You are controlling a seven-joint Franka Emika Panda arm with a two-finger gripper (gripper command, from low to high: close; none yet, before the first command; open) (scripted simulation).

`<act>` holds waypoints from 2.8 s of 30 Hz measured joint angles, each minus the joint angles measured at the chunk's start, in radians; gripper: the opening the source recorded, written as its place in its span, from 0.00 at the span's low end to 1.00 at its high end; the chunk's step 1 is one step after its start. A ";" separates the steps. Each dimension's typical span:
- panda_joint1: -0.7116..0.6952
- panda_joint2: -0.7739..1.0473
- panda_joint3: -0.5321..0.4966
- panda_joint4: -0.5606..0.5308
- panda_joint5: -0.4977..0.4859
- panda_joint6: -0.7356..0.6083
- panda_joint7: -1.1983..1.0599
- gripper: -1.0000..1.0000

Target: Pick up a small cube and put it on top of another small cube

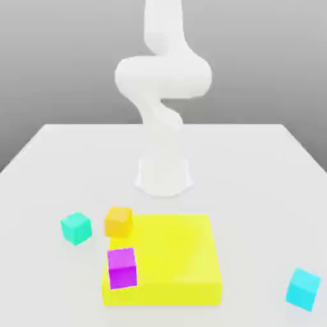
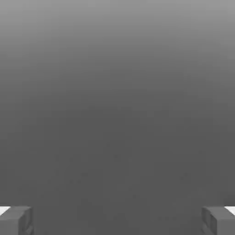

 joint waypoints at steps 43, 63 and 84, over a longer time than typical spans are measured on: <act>-0.545 0.841 -0.097 -0.565 0.109 0.684 -0.100 0.00; -0.407 0.938 0.023 -0.082 0.180 0.154 -0.197 0.00; 0.075 1.004 0.239 0.073 0.004 0.100 0.364 0.00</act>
